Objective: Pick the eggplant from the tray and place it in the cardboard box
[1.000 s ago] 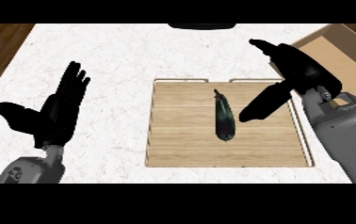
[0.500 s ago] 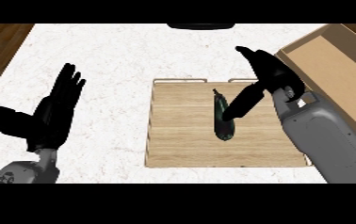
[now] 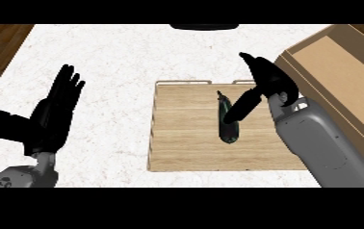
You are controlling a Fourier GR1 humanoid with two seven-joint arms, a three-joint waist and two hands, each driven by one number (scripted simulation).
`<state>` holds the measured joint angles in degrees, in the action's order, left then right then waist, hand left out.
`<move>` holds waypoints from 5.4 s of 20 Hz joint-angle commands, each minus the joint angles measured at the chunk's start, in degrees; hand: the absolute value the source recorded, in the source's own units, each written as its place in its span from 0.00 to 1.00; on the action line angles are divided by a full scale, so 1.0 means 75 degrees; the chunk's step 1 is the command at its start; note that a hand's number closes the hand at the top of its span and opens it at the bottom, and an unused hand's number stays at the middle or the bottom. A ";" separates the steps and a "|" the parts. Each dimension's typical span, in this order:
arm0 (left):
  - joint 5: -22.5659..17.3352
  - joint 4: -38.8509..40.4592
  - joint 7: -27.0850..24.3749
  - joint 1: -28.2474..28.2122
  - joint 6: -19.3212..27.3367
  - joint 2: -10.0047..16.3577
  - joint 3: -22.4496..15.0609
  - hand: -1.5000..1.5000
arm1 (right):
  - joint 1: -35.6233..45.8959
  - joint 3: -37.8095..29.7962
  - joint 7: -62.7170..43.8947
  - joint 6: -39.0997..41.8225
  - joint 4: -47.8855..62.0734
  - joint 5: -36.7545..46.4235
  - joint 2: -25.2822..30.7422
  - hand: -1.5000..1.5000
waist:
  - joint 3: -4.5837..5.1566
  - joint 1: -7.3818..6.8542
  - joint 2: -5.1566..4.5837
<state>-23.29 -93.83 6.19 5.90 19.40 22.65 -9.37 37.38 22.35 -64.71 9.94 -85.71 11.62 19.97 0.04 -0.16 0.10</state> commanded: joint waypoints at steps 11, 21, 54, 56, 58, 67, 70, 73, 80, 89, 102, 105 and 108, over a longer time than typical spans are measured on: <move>0.0522 -0.0027 0.0276 0.0099 -0.0102 -0.0329 0.0182 0.50 | -0.0140 -0.0104 -0.0825 0.0126 0.0625 0.0925 -0.0994 0.00 | -0.0003 0.0008 -0.0005; 0.0495 -0.0067 0.0584 0.0148 -0.0504 -0.0421 0.0518 0.50 | -0.0825 -0.0242 -0.0320 0.0318 0.0672 0.1575 -0.0997 0.00 | -0.0004 0.0025 -0.0007; 0.1337 -0.0445 0.0660 -0.0228 -0.1084 -0.1229 0.1120 0.50 | -0.1389 -0.0382 0.0706 0.1245 0.0799 0.3080 -0.1991 1.00 | -0.0004 0.0012 0.0011; 0.1611 -0.0024 0.0522 -0.0066 -0.1016 -0.1442 0.0938 0.50 | -0.1154 -0.0351 0.0875 0.1194 0.1168 0.3368 -0.2040 1.00 | -0.0004 0.0011 -0.0001; 0.1212 0.0433 0.0264 0.0143 -0.1514 -0.1192 0.1466 0.50 | -0.1559 -0.0109 0.1538 0.0685 0.1399 0.3838 -0.1991 1.00 | -0.0003 0.0019 -0.0011; 0.1600 -0.0216 0.0598 -0.0270 -0.1203 -0.1564 0.1141 0.50 | -0.1907 0.0728 0.3122 0.0567 0.0190 0.4606 -0.1593 1.00 | -0.0004 0.0114 0.0037; 0.1605 -0.0163 0.0861 0.0126 -0.0984 -0.1500 0.1325 0.50 | -0.1871 0.1921 0.4627 0.0818 -0.0565 0.4695 -0.1305 1.00 | -0.0017 0.0153 0.0065; 0.1632 -0.0270 0.0798 -0.0159 -0.1075 -0.1410 0.1328 0.50 | -0.2438 0.2797 0.5364 0.0413 -0.1887 0.5121 -0.0789 1.00 | -0.0016 0.0226 0.0118; 0.1630 -0.0201 0.0768 -0.0112 -0.1109 -0.1478 0.1366 0.50 | -0.3688 0.3100 0.5095 0.1085 -0.5811 0.5470 0.0914 1.00 | -0.0003 0.0257 0.0059; 0.1741 -0.0656 0.0939 -0.0279 -0.1068 -0.1624 0.1146 0.50 | -0.4004 0.0897 0.3783 0.0282 -0.7092 0.5202 0.0026 1.00 | -0.0009 0.0076 0.0017; 0.1718 -0.0488 0.0746 -0.0356 -0.1416 -0.1579 0.1335 0.50 | -0.2746 -0.4418 0.4712 0.1668 -0.5428 0.2165 0.0875 1.00 | -0.0008 0.0020 -0.0006; 0.1739 -0.0035 0.0759 0.0152 -0.1436 -0.1544 0.1510 0.50 | -0.2472 -0.4779 0.5540 0.1391 -0.4112 0.2359 0.1084 1.00 | -0.0007 0.0008 -0.0023; 0.1672 -0.0039 0.0904 0.0387 -0.1447 -0.1494 0.1606 0.50 | -0.1848 -0.4656 0.6006 0.0768 -0.2794 0.3378 0.1368 1.00 | -0.0007 -0.0071 -0.0049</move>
<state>-10.17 -94.97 12.06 6.48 9.11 10.49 1.23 19.54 -9.75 -25.01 18.60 -117.02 33.81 27.47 -0.01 -0.20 -0.08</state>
